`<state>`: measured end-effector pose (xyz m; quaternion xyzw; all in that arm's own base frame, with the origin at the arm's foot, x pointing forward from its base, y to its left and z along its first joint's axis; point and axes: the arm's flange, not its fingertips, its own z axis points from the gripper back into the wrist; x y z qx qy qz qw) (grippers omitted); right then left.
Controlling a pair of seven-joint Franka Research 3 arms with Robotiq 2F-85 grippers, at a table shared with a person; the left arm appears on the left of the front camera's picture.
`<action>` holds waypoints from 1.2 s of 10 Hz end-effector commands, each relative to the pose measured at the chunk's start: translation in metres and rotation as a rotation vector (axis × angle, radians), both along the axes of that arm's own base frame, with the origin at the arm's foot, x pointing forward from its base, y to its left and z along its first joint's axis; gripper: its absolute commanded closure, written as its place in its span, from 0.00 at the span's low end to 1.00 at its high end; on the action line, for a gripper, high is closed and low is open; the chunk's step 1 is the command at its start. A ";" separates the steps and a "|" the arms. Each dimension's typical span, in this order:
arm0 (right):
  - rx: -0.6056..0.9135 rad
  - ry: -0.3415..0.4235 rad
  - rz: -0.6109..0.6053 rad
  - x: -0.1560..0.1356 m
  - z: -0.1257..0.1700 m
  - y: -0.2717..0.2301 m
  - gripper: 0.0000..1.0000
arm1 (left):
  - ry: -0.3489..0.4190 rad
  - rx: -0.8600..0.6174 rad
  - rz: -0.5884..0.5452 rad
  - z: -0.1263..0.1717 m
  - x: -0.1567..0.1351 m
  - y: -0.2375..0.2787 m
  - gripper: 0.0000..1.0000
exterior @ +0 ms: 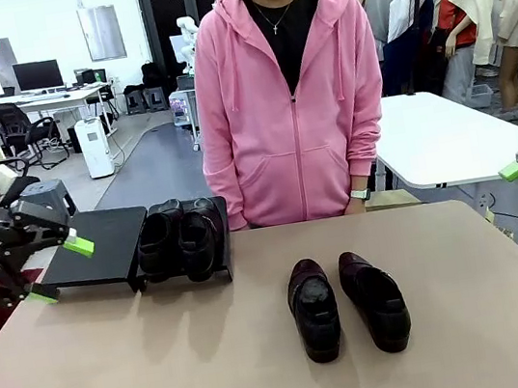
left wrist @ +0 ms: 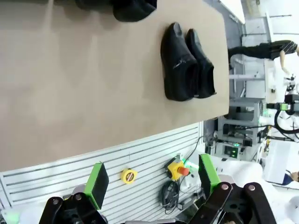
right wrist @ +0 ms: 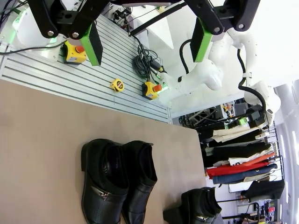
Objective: Organize the shoes by placing them on the stand.
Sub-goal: Place the Shoe from the middle of the table onto the Shoes Stand, then pick up one Shoe and place it in the middle of the table.
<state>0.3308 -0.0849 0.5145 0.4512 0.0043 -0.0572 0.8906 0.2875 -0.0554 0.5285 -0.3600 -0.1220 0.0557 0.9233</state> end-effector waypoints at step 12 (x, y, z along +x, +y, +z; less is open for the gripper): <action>-0.414 0.117 0.349 0.089 0.000 0.189 0.00 | -0.002 -0.020 -0.005 0.002 -0.003 0.001 0.00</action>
